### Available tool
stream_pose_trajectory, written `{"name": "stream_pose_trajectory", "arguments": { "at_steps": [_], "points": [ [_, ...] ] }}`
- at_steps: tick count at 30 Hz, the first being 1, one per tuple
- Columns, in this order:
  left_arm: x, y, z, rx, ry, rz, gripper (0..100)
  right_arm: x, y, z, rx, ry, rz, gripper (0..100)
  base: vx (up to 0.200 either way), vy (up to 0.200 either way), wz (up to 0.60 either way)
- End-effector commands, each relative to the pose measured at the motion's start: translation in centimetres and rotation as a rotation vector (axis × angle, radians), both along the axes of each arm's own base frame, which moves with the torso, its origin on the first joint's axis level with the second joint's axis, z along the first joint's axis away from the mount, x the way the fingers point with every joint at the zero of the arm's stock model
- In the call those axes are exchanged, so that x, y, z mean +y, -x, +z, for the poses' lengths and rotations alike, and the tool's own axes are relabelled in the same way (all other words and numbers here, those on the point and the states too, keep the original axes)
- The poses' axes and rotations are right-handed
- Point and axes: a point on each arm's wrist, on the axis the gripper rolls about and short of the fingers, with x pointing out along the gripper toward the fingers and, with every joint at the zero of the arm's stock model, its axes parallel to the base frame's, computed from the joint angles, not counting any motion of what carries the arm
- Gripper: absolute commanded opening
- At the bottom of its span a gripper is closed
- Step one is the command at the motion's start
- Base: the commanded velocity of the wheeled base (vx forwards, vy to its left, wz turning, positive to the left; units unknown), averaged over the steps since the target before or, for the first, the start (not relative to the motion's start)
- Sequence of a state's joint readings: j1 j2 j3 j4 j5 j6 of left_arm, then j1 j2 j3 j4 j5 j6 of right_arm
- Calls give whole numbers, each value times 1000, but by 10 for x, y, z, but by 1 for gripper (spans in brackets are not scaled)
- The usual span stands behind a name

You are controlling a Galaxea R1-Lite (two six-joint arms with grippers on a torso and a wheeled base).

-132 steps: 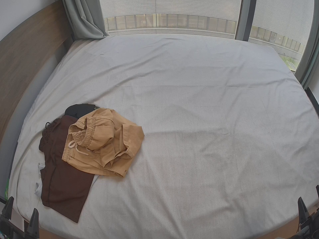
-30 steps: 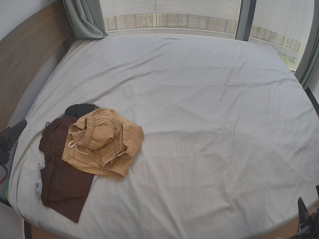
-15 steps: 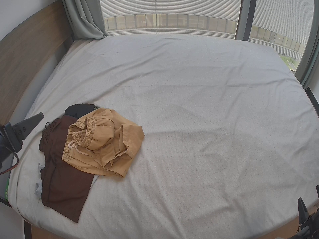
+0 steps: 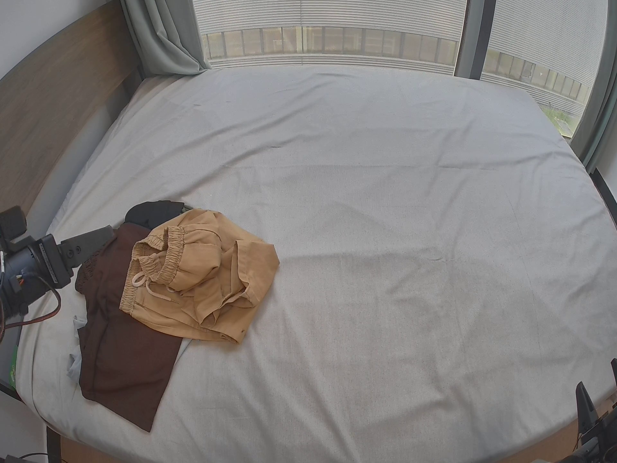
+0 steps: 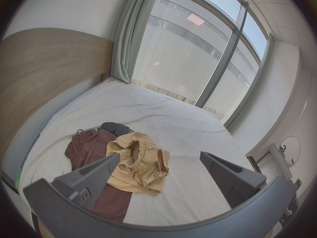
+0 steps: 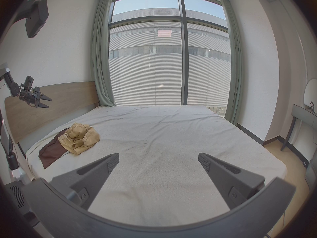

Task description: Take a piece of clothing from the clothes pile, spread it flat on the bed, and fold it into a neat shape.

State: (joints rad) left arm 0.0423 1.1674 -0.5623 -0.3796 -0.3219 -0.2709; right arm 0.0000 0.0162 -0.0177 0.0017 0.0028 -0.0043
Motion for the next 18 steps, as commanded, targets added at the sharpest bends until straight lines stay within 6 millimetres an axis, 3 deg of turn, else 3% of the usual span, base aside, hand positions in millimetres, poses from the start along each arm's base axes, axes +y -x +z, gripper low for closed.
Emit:
{"name": "stream_pose_trajectory", "arguments": {
  "at_steps": [1,18],
  "points": [
    [1,-23,-10,55,8,-16,100,0,-1,-5,7,0,0,100,0,0,0],
    [1,-76,-26,113,33,-89,100,0,-1,-5,7,0,0,100,0,0,0]
  ]
}}
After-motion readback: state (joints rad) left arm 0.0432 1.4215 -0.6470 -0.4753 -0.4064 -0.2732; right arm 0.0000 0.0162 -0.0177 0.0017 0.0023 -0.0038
